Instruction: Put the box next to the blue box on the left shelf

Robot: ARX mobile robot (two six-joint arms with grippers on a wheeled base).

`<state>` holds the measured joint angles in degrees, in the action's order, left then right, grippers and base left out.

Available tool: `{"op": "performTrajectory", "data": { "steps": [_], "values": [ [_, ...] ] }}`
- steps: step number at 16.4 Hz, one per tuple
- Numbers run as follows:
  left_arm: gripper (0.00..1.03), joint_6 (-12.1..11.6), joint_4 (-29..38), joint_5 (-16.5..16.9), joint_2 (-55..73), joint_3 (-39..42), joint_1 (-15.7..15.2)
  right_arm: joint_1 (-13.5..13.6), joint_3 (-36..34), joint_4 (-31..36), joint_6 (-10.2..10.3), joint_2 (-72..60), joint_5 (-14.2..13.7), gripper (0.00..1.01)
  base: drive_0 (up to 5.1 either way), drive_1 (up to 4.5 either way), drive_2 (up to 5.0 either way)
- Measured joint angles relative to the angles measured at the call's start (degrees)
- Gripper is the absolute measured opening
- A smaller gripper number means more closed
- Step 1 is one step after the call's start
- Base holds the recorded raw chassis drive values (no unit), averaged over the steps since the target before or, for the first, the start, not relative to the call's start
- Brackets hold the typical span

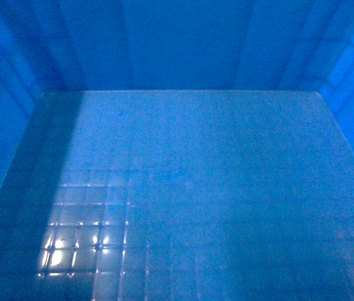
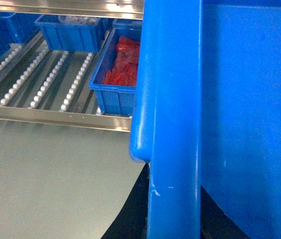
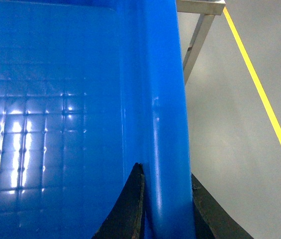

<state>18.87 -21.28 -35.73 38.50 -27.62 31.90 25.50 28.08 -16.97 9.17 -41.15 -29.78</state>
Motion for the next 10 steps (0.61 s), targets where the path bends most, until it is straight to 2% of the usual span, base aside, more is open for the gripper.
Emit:
{"op": "performTrajectory", "data": {
  "steps": [7,10],
  "values": [
    [0.08,0.0,-0.1,0.0,0.0,0.0,0.0,0.0,0.0,0.0,0.0,0.0,0.0,0.12,-5.0,1.44,3.2],
    [0.08,0.0,-0.2,0.0,0.0,0.0,0.0,0.0,0.0,0.0,0.0,0.0,0.0,0.12,-5.0,2.42,2.4]
  ]
}}
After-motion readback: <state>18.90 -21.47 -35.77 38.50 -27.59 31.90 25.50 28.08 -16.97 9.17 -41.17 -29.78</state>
